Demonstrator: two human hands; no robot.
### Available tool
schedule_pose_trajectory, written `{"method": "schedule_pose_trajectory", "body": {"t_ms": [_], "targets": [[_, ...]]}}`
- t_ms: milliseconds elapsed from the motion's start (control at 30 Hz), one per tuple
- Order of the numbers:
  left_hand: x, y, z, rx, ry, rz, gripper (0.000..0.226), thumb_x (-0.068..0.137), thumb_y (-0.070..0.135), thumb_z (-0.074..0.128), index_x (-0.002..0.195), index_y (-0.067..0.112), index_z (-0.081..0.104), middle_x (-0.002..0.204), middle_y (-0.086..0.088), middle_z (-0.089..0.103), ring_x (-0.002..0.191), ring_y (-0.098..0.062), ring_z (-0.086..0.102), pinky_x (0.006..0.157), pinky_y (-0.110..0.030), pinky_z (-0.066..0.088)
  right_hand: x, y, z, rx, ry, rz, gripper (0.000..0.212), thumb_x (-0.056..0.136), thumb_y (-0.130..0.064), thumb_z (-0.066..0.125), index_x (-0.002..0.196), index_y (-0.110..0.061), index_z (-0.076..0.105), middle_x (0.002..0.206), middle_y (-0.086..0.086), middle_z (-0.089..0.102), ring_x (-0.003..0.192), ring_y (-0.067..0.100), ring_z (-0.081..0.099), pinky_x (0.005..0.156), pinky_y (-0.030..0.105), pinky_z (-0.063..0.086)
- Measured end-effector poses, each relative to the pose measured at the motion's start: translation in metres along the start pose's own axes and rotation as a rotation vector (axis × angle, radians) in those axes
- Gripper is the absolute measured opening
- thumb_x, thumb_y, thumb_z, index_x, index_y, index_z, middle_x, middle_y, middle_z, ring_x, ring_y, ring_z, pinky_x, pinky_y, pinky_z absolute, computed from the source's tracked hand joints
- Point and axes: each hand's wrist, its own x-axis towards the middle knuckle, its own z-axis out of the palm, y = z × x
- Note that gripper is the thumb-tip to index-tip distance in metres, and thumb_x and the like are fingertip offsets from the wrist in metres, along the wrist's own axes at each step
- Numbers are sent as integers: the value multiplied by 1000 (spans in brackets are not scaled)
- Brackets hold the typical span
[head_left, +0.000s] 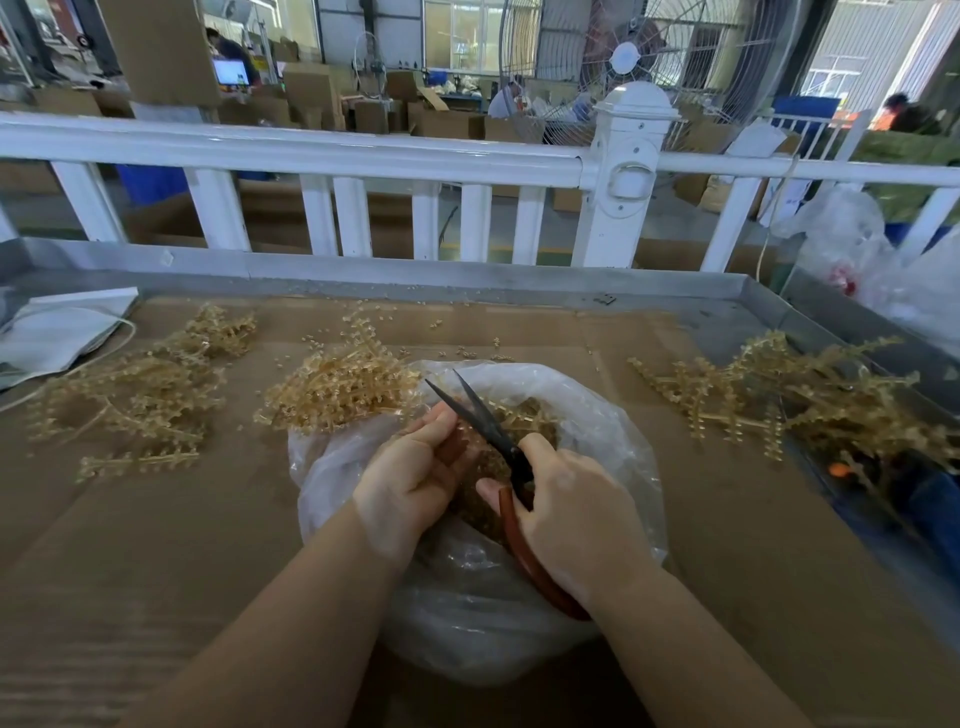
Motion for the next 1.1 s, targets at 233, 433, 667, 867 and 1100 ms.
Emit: {"method": "schedule_pose_trajectory", "body": {"t_ms": [233, 433, 667, 867, 1100], "targets": [[0, 1, 0, -76, 13, -105, 12, 92, 14, 54, 83, 11, 60, 85, -6, 59, 75, -17, 52, 87, -32, 46, 3, -6, -7, -12, -8, -5, 37, 90, -63, 38, 99, -28, 44, 82, -5, 54, 79, 15, 51, 66, 25, 40], [1, 0, 0, -71, 18, -127, 13, 95, 14, 50, 86, 12, 59, 84, -6, 58, 71, -17, 51, 79, -28, 44, 6, -11, -15, -16, -86, 0, 36, 92, -61, 39, 98, -26, 43, 83, -4, 57, 80, 15, 56, 73, 28, 48], [1, -1, -2, -57, -31, -129, 15, 95, 17, 48, 89, 10, 60, 83, -7, 60, 64, -14, 54, 64, -24, 46, 8, -16, -21, -52, -86, 8, 34, 92, -60, 40, 89, -27, 34, 73, -7, 47, 71, 15, 48, 64, 27, 36], [4, -4, -2, -77, -49, -56, 21, 95, 13, 46, 83, 11, 64, 67, -5, 70, 56, -14, 66, 73, -30, 51, 8, -16, -22, -46, -107, 51, 34, 92, -62, 36, 89, -28, 36, 76, -6, 53, 77, 17, 55, 67, 29, 42], [3, -4, -2, -64, -43, -34, 17, 93, 12, 49, 85, 11, 63, 76, -8, 67, 75, -20, 57, 90, -38, 43, 9, -16, -27, 3, -139, 21, 33, 93, -57, 44, 87, -25, 39, 65, -10, 46, 67, 14, 52, 63, 26, 41]]}}
